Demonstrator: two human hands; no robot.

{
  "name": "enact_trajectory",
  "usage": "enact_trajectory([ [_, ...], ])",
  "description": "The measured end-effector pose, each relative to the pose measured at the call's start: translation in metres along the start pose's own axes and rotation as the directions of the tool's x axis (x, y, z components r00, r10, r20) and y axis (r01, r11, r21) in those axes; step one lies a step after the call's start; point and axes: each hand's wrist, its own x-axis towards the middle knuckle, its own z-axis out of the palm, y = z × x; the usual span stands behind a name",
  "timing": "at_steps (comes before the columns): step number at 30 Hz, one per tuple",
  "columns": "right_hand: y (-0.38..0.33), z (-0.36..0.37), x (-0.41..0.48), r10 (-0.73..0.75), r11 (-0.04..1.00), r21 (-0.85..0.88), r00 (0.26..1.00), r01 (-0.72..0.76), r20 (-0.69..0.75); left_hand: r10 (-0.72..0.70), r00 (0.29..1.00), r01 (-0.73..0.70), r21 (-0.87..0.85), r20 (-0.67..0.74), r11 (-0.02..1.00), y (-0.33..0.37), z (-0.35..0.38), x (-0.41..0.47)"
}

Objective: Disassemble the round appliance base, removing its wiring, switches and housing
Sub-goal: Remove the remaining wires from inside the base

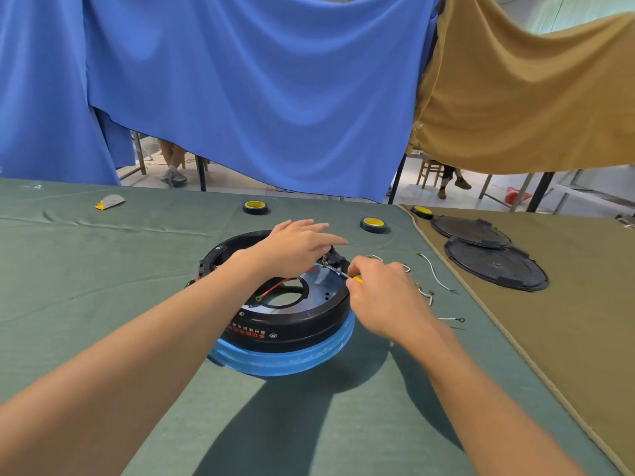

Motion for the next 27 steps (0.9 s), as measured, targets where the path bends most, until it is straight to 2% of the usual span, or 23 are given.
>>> enact_trajectory([
  [3, 0.001, 0.002, 0.0, -0.01, 1.0, -0.008, 1.0, 0.01, -0.02, 0.017, 1.0, -0.015, -0.079, 0.025, 0.997, -0.003, 0.001, 0.002],
  [8, 0.001, 0.002, 0.002, -0.029, 1.0, -0.005, 0.999, 0.029, -0.022, 0.02, 0.997, -0.023, -0.048, -0.068, 0.999, -0.006, 0.002, 0.002],
  [16, -0.005, 0.003, 0.001, -0.049, 0.998, -0.043, 0.999, 0.049, -0.01, -0.043, 0.996, 0.035, -0.098, -0.079, 0.995, -0.005, 0.004, 0.009],
  [21, -0.008, 0.006, 0.002, -0.073, 0.994, -0.08, 0.997, 0.071, -0.025, -0.013, 0.996, -0.005, -0.19, -0.089, 0.982, -0.004, 0.01, 0.008],
  [27, -0.01, 0.008, 0.0, -0.122, 0.986, -0.12, 0.991, 0.116, -0.046, -0.006, 0.994, -0.014, -0.181, -0.11, 0.983, -0.005, 0.01, 0.006],
])
